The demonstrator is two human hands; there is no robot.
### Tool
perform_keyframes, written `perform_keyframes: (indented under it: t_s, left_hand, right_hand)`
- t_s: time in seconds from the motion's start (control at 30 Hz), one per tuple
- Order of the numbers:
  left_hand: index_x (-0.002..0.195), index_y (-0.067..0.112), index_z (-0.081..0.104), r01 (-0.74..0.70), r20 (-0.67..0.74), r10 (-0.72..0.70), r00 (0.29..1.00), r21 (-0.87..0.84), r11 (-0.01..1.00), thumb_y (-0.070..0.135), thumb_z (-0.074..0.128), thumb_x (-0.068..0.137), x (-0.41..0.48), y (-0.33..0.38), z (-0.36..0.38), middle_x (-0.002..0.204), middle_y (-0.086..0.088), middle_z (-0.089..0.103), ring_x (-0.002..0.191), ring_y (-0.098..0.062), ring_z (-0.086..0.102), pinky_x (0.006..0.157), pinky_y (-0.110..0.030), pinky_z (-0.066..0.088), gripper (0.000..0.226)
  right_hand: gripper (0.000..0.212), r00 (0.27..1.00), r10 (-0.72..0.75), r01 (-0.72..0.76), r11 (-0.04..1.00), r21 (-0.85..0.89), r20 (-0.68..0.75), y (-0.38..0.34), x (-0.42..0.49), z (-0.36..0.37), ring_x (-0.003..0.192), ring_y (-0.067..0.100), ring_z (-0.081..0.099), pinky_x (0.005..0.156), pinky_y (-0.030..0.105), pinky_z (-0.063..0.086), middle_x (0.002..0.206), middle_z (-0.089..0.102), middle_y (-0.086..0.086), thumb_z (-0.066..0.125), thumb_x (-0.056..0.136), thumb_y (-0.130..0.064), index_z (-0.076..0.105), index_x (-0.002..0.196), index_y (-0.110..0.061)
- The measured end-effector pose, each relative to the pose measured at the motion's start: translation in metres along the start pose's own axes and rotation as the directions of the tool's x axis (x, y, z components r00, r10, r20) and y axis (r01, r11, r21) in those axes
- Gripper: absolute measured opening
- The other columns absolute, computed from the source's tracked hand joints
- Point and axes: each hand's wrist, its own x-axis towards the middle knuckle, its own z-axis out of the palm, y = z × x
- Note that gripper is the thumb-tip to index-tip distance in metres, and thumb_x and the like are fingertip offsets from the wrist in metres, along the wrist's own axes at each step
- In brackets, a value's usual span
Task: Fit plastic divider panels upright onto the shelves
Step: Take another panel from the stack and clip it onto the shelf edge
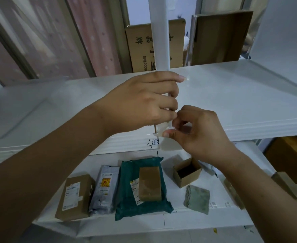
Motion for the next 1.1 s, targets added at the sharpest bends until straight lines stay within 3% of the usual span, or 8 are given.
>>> perform_keyframes:
  t_s: [0.17, 0.27, 0.37, 0.47, 0.57, 0.8, 0.97, 1.1]
  left_hand:
    - [0.102, 0.011, 0.082, 0.058, 0.026, -0.058, 0.998, 0.004, 0.998, 0.0, 0.06, 0.109, -0.001, 0.009, 0.002, 0.1, -0.005, 0.076, 0.106, -0.025, 0.07, 0.123, -0.045, 0.039, 0.026]
    - [0.106, 0.009, 0.08, 0.104, 0.05, -0.105, 0.993, 0.025, 0.994, -0.002, 0.066, 0.105, -0.005, 0.016, 0.001, 0.11, -0.009, 0.076, 0.12, -0.03, 0.067, 0.126, -0.046, 0.034, 0.018]
    - [0.111, 0.008, 0.08, 0.196, 0.036, -0.197, 0.98, 0.024, 0.98, 0.008, 0.068, 0.107, -0.013, 0.031, -0.005, 0.122, -0.014, 0.074, 0.131, -0.034, 0.062, 0.125, -0.05, 0.036, 0.013]
    - [0.111, 0.008, 0.081, 0.321, -0.055, -0.316, 0.947, 0.12, 0.939, 0.022, 0.07, 0.108, -0.023, 0.054, -0.015, 0.119, -0.014, 0.076, 0.12, -0.034, 0.068, 0.116, -0.052, 0.045, 0.018]
    - [0.113, 0.01, 0.08, 0.481, -0.098, -0.472, 0.876, 0.233, 0.845, 0.029, 0.069, 0.107, -0.036, 0.075, -0.028, 0.115, -0.011, 0.077, 0.11, -0.033, 0.07, 0.111, -0.052, 0.047, 0.023]
    - [0.122, 0.008, 0.077, 0.743, -0.128, -0.763, 0.634, 0.374, 0.555, 0.026, 0.068, 0.105, -0.094, 0.124, -0.077, 0.116, -0.012, 0.076, 0.108, -0.034, 0.069, 0.101, -0.052, 0.051, 0.026]
    - [0.124, 0.011, 0.077, 0.806, -0.068, -0.877, 0.475, 0.434, 0.403, 0.026, 0.063, 0.105, -0.151, 0.156, -0.132, 0.121, -0.009, 0.075, 0.112, -0.034, 0.067, 0.102, -0.051, 0.048, 0.028]
    - [0.122, 0.01, 0.078, 0.829, -0.094, -0.909, 0.407, 0.456, 0.324, 0.023, 0.066, 0.103, -0.199, 0.173, -0.171, 0.119, -0.01, 0.076, 0.112, -0.035, 0.068, 0.098, -0.053, 0.053, 0.026]
  right_hand:
    - [0.031, 0.992, 0.07, -0.076, 0.995, 0.058, 0.103, 0.003, 0.001, -0.008, 0.069, 0.011, 0.06, 0.066, 0.029, 0.051, 0.077, 0.063, -0.009, 0.081, 0.077, -0.049, 0.068, 0.079, -0.021]
    - [0.027, 0.988, 0.049, -0.063, 0.994, 0.089, 0.146, 0.004, -0.002, -0.017, 0.077, 0.014, 0.064, 0.074, 0.036, 0.056, 0.085, 0.067, -0.004, 0.088, 0.078, -0.036, 0.072, 0.086, -0.017]
    - [0.023, 0.996, -0.052, 0.054, 0.998, -0.019, 0.069, -0.001, -0.011, -0.029, 0.078, 0.016, 0.061, 0.072, 0.041, 0.056, 0.087, 0.064, -0.003, 0.088, 0.082, -0.03, 0.071, 0.088, -0.015]
    - [0.015, 0.992, -0.12, 0.119, 0.992, 0.049, 0.037, -0.015, -0.015, -0.041, 0.08, 0.011, 0.061, 0.074, 0.028, 0.056, 0.087, 0.063, -0.008, 0.083, 0.086, -0.028, 0.07, 0.088, -0.02]
    - [0.017, 0.978, -0.165, 0.148, 0.98, 0.136, 0.125, -0.037, -0.009, -0.042, 0.093, 0.006, 0.063, 0.082, 0.018, 0.056, 0.099, 0.064, -0.013, 0.081, 0.088, -0.028, 0.07, 0.1, -0.025]
    - [0.046, 0.911, -0.332, 0.279, 0.933, 0.225, 0.246, -0.088, 0.007, 0.002, 0.12, 0.002, 0.057, 0.102, 0.023, 0.051, 0.134, 0.062, -0.015, 0.074, 0.095, -0.031, 0.062, 0.139, -0.03]
    - [0.053, 0.843, -0.427, 0.373, 0.902, 0.217, 0.326, -0.143, 0.018, 0.054, 0.13, 0.014, 0.052, 0.106, 0.04, 0.049, 0.142, 0.058, -0.008, 0.07, 0.094, -0.024, 0.057, 0.145, -0.028]
    - [0.051, 0.815, -0.487, 0.445, 0.873, 0.199, 0.314, -0.196, 0.023, 0.099, 0.127, 0.013, 0.052, 0.101, 0.038, 0.052, 0.141, 0.058, -0.009, 0.07, 0.093, -0.029, 0.057, 0.143, -0.031]
